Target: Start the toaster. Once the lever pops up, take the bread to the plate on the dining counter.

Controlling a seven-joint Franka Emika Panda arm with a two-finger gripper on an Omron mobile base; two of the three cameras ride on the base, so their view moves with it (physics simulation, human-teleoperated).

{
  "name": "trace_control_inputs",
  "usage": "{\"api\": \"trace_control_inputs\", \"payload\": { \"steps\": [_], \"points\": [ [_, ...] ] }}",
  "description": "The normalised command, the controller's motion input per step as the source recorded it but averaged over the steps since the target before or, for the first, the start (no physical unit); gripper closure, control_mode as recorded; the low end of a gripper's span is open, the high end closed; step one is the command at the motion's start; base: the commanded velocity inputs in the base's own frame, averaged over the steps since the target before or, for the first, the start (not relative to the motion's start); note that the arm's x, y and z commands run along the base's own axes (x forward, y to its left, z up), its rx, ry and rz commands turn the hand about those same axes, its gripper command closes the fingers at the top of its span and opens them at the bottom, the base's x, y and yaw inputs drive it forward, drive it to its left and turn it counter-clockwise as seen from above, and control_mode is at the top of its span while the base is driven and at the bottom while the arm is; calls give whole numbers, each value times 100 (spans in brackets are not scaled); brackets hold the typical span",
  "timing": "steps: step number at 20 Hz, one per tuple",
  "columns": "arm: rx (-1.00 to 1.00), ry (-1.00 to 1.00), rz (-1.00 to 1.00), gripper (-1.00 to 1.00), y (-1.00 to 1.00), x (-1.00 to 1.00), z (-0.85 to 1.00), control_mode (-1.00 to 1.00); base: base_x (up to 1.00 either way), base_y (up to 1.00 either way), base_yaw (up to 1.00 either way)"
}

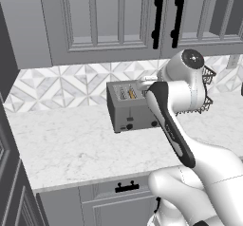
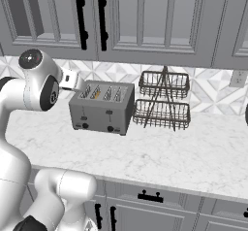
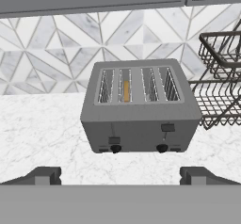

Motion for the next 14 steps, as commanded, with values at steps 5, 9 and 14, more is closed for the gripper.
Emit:
{"api": "trace_control_inputs", "payload": {
  "steps": [5,9,14],
  "points": [
    [0,0,0,-100,0,0,0,-100,0,0,0],
    [0,0,0,-100,0,0,0,-100,0,0,0],
    [0,0,0,-100,0,0,0,-100,0,0,0]
  ]
}}
